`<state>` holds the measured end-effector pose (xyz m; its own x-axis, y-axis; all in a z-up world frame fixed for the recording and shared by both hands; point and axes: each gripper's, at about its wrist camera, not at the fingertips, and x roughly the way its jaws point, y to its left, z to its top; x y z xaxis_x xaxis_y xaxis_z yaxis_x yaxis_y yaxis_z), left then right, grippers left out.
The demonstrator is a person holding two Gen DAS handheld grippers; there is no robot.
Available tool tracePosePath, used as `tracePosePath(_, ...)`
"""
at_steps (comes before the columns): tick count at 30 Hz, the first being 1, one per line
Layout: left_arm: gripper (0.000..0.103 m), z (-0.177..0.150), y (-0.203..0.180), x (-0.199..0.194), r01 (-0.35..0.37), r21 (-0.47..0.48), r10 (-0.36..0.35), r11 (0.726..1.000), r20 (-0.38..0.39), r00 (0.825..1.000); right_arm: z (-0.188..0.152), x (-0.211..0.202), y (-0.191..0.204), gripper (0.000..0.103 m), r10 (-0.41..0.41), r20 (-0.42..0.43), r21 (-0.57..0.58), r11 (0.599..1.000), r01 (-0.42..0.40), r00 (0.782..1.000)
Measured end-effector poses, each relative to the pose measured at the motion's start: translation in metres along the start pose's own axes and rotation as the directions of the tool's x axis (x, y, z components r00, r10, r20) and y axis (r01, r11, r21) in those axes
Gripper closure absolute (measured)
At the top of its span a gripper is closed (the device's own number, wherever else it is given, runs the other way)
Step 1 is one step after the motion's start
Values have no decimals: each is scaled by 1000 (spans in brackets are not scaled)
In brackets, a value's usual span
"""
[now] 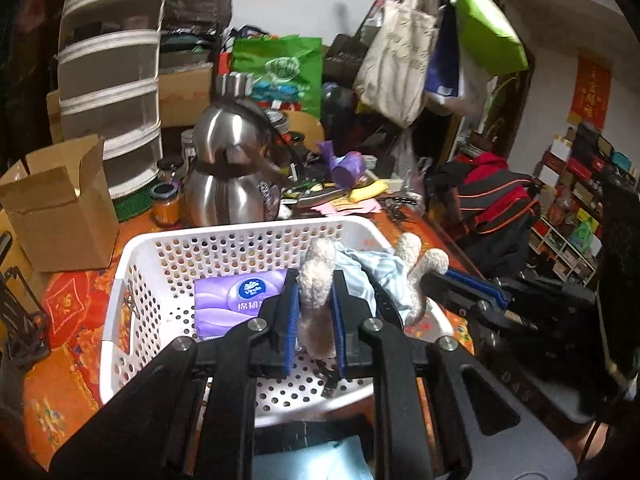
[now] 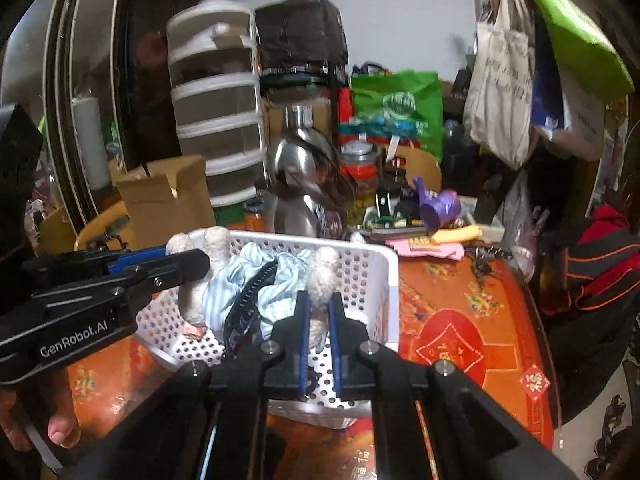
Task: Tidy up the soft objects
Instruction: 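Lower the glove bundle into the white basket and open both grippers, then move both grippers back toward the light-blue wet-wipes pack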
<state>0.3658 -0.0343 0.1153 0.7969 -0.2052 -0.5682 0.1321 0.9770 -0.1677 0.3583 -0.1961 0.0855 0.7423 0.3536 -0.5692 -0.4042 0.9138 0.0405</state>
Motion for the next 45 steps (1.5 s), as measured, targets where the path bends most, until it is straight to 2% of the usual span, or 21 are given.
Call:
tracePosePath(7, 89, -7, -1, 29, -46, 22, 46, 999, -15, 999, -11, 26, 2, 96, -49, -37, -49, 998, 47, 998)
tracePosePath(11, 84, -16, 6, 44, -79, 4, 79, 997, -51, 996, -13, 33, 1, 95, -34, -50, -39, 999, 32, 998)
tracePosePath(13, 77, -19, 15, 48, -90, -26, 88, 996, -54, 995, -14, 35, 3, 95, -40, -50, -44, 998, 37, 998)
tracePosePath(14, 69, -21, 21, 47, -84, -45, 81, 995, -47, 996, -14, 37, 4, 93, -44, -54, -48, 998, 41, 998)
tracePosePath(15, 57, -23, 26, 46, -87, -59, 85, 994, -40, 996, -15, 37, 4, 91, -44, -59, -48, 998, 41, 997)
tracePosePath(16, 50, -24, 29, 45, -98, -64, 95, 993, -37, 995, -16, 38, 3, 90, -41, -67, -39, 998, 39, 997)
tracePosePath(18, 26, -25, 32, 37, -115, -63, 115, 991, -9, 993, -17, 35, 0, 81, -40, -67, -12, 999, 40, 997)
tracePosePath(19, 22, -25, 34, 32, -115, -63, 116, 991, 7, 993, -16, 32, -2, 67, -30, -61, 7, 1000, 31, 998)
tracePosePath(20, 20, -26, 36, 26, -116, -62, 117, 991, 25, 993, -16, 28, -4, 48, -18, -51, 20, 1000, 19, 999)
tracePosePath(22, 20, -27, 39, 15, -121, -62, 124, 991, 42, 991, -15, 19, -7, 39, -29, -25, 30, 999, 29, 999)
tracePosePath(27, 20, -37, 53, -25, -126, -77, 130, 989, 59, 990, -19, -10, -11, 36, 0, -7, 87, 996, 1, 1000)
tracePosePath(29, 20, -46, 59, -48, -110, -89, 116, 990, 71, 991, -27, -25, -4, 34, -13, 1, 78, 997, 13, 1000)
tracePosePath(31, 17, -56, 63, -71, -123, -94, 131, 988, 87, 988, -41, -42, 9, 33, 3, 10, 50, 999, -4, 1000)
tracePosePath(33, 9, -70, 65, -95, -124, -82, 133, 989, 107, 985, -53, -56, 20, 31, 1, 21, 29, 1000, -2, 1000)
tracePosePath(38, 1, -99, 73, -143, -144, -99, 158, 985, 154, 975, -83, -82, 39, 25, 20, 37, 13, 1000, -20, 999)
tracePosePath(43, 0, -121, 75, -168, -157, -74, 167, 985, 157, 973, -108, -92, 38, 24, 24, 19, 67, 997, -25, 1000)
tracePosePath(45, 0, -134, 74, -170, -154, -61, 161, 986, 132, 978, -116, -91, 35, 23, 20, 7, 81, 997, -20, 1000)
